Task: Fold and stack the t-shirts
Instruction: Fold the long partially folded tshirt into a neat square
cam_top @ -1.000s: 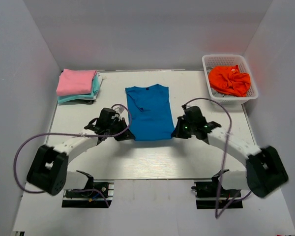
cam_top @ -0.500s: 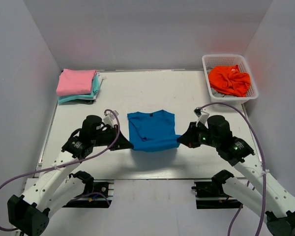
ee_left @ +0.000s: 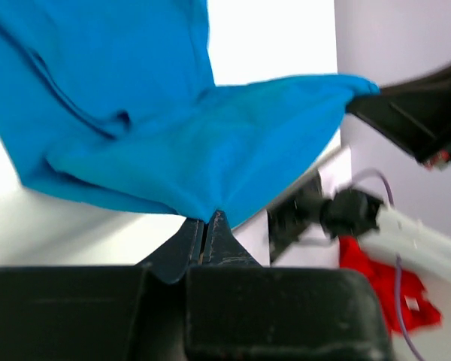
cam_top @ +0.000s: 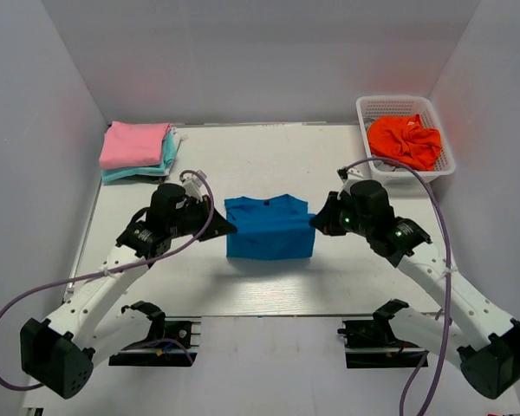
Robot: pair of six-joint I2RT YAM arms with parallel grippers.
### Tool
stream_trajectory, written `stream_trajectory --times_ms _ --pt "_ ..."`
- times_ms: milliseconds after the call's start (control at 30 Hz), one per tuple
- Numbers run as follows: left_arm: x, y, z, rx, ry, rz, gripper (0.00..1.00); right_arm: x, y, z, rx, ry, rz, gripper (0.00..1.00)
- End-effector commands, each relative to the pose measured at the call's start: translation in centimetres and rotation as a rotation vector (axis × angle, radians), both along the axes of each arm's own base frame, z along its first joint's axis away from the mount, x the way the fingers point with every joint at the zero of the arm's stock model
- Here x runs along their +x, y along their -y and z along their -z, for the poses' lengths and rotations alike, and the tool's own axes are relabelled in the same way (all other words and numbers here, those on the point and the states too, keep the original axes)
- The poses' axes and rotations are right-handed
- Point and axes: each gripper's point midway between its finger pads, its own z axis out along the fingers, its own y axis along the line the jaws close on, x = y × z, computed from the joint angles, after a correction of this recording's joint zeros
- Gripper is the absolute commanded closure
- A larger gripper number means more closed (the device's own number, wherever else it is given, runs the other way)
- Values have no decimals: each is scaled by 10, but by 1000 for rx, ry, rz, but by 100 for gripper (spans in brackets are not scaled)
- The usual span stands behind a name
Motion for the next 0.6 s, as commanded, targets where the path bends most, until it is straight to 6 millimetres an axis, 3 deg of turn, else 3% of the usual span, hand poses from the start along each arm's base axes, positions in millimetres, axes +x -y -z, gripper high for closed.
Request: stream_trajectory --times_ms 0,167,233,267,467,500,567 --pt "43 -9 -26 19 103 -147 100 38 3 -25 5 95 118 100" --pt "79 -14 -12 114 74 -254 100 66 -1 -21 -18 73 182 100" --pt "93 -17 -3 148 54 -301 100 78 1 -29 -14 90 210 100" --pt "99 -17 -5 153 60 -313 100 86 0 -18 -35 62 218 100" --pt "132 -30 9 243 55 -425 100 117 -14 -11 -19 34 189 100" --pt "137 -32 12 257 59 -445 100 127 -13 2 -35 3 198 100" --pt "147 -29 19 272 48 -450 100 131 -19 4 -23 -15 172 100"
